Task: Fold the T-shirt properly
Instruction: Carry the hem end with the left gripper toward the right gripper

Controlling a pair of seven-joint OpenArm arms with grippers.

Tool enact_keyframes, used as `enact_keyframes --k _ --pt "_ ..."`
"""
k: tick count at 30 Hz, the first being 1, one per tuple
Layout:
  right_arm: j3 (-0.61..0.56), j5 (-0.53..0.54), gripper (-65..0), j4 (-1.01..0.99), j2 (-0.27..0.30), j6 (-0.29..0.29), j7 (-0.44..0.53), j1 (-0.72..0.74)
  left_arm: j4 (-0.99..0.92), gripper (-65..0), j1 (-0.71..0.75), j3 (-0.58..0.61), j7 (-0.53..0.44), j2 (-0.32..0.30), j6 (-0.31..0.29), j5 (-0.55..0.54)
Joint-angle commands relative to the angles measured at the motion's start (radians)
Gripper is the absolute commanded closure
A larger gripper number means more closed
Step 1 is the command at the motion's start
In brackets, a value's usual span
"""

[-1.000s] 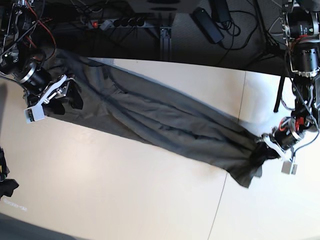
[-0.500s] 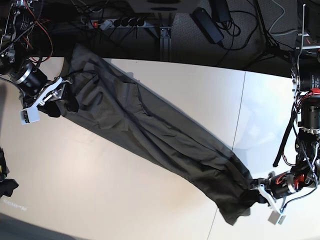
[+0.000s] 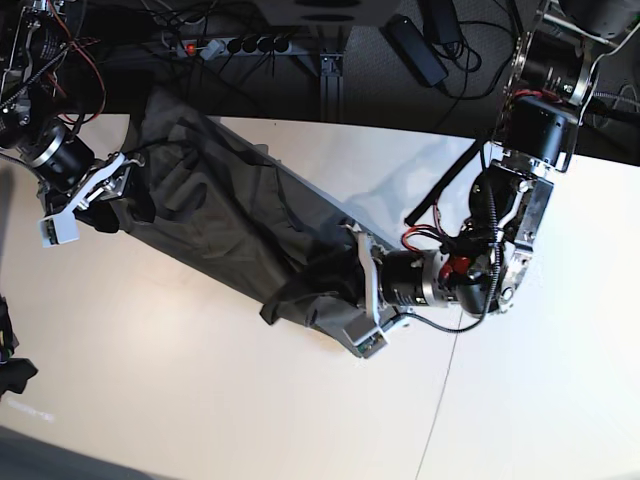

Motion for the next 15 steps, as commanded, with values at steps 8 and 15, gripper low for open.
enact_keyframes --k 8,15 --pt "0.010 0.016 -37.7 0.015 0.014 0.071 0.032 0.008 0.001 0.0 -0.006 0.090 -0.095 0.077 0.006 0.052" --pt "0.013 0.013 -37.8 0.015 0.013 0.070 0.023 0.008 0.001 -42.3 -0.004 0.211 -0.152 0.109 0.006 0.191"
